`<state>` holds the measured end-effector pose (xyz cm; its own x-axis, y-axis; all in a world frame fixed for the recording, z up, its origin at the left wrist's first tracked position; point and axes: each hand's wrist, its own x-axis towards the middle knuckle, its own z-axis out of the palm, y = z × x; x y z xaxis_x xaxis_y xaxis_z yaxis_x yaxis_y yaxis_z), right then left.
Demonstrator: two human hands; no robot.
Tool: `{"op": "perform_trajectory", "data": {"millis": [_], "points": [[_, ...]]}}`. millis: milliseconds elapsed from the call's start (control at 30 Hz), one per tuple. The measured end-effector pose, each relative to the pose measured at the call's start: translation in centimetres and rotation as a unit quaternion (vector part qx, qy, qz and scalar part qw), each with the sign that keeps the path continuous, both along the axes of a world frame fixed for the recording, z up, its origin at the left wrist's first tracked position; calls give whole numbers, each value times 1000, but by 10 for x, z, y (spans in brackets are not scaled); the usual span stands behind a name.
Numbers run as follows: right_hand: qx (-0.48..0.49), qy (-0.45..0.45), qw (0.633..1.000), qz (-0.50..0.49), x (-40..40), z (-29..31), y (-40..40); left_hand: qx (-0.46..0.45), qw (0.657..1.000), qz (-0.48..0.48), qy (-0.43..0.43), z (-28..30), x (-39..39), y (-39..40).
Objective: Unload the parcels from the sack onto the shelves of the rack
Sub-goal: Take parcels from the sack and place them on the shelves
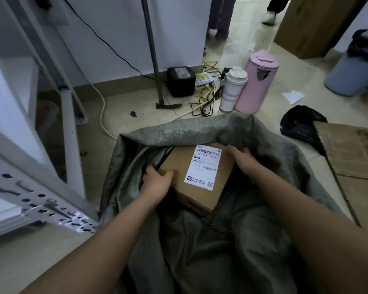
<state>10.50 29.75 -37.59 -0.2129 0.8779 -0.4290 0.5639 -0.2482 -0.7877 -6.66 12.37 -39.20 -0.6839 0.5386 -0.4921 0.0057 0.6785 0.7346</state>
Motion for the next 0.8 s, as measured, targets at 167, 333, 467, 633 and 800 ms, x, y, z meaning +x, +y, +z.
{"op": "perform_trajectory", "data": {"millis": [167, 333, 467, 633, 800], "points": [[-69, 114, 990, -49, 3, 20, -28, 94, 987, 72, -113, 38, 11, -16], [-40, 109, 989, -88, 14, 34, -52, 167, 976, 81, -116, 68, 3, -43], [-72, 110, 987, -91, 17, 52, -72, 186, 977, 68, -78, 83, 0, -71], [-50, 109, 987, -107, 7, 88, -82, 249, 959, 62, -122, 104, 9, -100], [-63, 163, 978, -110, 3, 99, -81, 230, 942, 40, -240, 122, 17, -117]]}}
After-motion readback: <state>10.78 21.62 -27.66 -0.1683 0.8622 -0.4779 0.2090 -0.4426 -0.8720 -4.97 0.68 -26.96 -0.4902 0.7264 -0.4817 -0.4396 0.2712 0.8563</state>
